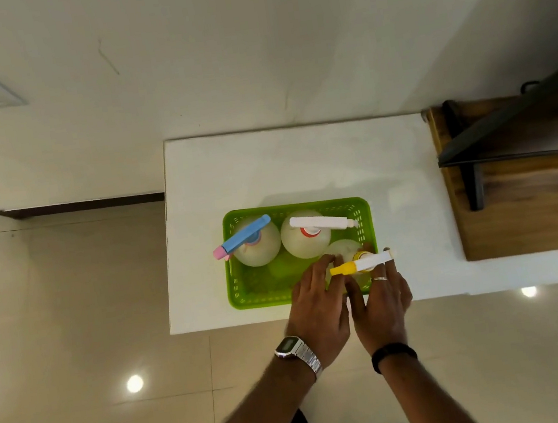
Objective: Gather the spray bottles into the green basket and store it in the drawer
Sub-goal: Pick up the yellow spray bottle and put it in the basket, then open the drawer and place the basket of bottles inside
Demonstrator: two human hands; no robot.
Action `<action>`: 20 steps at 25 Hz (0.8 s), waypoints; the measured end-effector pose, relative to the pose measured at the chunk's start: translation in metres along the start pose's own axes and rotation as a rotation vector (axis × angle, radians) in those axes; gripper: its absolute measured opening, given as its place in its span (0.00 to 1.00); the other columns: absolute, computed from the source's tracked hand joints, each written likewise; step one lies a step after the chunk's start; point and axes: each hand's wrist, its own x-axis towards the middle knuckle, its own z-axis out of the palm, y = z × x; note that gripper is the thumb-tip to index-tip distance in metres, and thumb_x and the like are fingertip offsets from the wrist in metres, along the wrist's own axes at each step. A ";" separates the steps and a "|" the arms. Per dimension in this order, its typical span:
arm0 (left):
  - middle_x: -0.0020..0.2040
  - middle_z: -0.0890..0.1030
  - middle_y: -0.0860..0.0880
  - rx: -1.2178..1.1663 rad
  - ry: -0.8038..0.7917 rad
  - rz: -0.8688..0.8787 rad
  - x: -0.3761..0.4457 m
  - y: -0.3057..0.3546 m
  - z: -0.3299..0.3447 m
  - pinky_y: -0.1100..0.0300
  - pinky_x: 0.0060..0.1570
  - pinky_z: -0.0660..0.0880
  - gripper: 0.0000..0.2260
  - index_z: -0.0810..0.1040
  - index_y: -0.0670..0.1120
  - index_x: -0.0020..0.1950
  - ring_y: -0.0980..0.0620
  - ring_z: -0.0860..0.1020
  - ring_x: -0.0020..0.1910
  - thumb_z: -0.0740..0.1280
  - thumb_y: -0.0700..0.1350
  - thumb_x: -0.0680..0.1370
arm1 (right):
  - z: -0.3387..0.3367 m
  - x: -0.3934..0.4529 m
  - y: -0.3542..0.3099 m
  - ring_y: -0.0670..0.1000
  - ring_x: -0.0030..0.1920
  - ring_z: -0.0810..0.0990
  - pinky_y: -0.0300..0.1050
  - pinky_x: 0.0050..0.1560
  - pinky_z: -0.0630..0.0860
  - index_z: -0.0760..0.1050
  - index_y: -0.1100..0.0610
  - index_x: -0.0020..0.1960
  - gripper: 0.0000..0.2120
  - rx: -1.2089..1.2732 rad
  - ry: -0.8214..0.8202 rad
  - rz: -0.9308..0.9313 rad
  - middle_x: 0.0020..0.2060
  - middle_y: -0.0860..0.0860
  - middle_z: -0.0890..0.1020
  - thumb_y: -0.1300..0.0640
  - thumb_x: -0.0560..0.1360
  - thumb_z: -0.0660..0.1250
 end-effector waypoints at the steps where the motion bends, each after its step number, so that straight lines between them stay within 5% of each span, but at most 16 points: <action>1: 0.77 0.68 0.45 0.004 -0.001 0.006 0.000 -0.001 0.001 0.48 0.70 0.72 0.28 0.65 0.46 0.78 0.42 0.69 0.75 0.62 0.44 0.78 | 0.000 0.000 0.000 0.63 0.77 0.68 0.66 0.74 0.62 0.73 0.61 0.71 0.22 0.006 -0.005 0.007 0.75 0.61 0.71 0.55 0.79 0.70; 9: 0.79 0.65 0.43 -0.025 0.010 -0.022 -0.015 -0.002 -0.002 0.45 0.73 0.69 0.29 0.61 0.44 0.80 0.42 0.65 0.78 0.62 0.43 0.78 | -0.019 0.001 0.000 0.56 0.81 0.58 0.56 0.76 0.56 0.64 0.55 0.79 0.32 0.114 -0.046 0.006 0.80 0.56 0.62 0.50 0.78 0.70; 14: 0.83 0.56 0.44 -0.009 0.091 -0.080 -0.096 -0.040 0.001 0.50 0.77 0.60 0.31 0.57 0.45 0.82 0.45 0.56 0.82 0.61 0.47 0.79 | -0.033 -0.035 0.026 0.52 0.82 0.54 0.56 0.74 0.55 0.59 0.49 0.80 0.34 0.121 -0.008 0.062 0.81 0.52 0.61 0.51 0.79 0.70; 17: 0.85 0.47 0.46 -0.068 0.099 -0.285 -0.155 -0.085 0.002 0.51 0.78 0.52 0.35 0.50 0.46 0.83 0.47 0.47 0.84 0.56 0.57 0.79 | -0.026 -0.074 0.054 0.52 0.82 0.54 0.61 0.75 0.57 0.59 0.50 0.81 0.34 0.032 -0.105 0.143 0.81 0.52 0.62 0.52 0.79 0.69; 20: 0.84 0.51 0.44 -0.403 0.219 -0.747 -0.176 -0.130 0.005 0.46 0.80 0.54 0.37 0.49 0.45 0.83 0.45 0.51 0.83 0.62 0.56 0.80 | -0.011 -0.104 0.083 0.52 0.83 0.48 0.61 0.76 0.56 0.56 0.50 0.82 0.34 -0.152 -0.351 0.203 0.82 0.50 0.57 0.49 0.80 0.66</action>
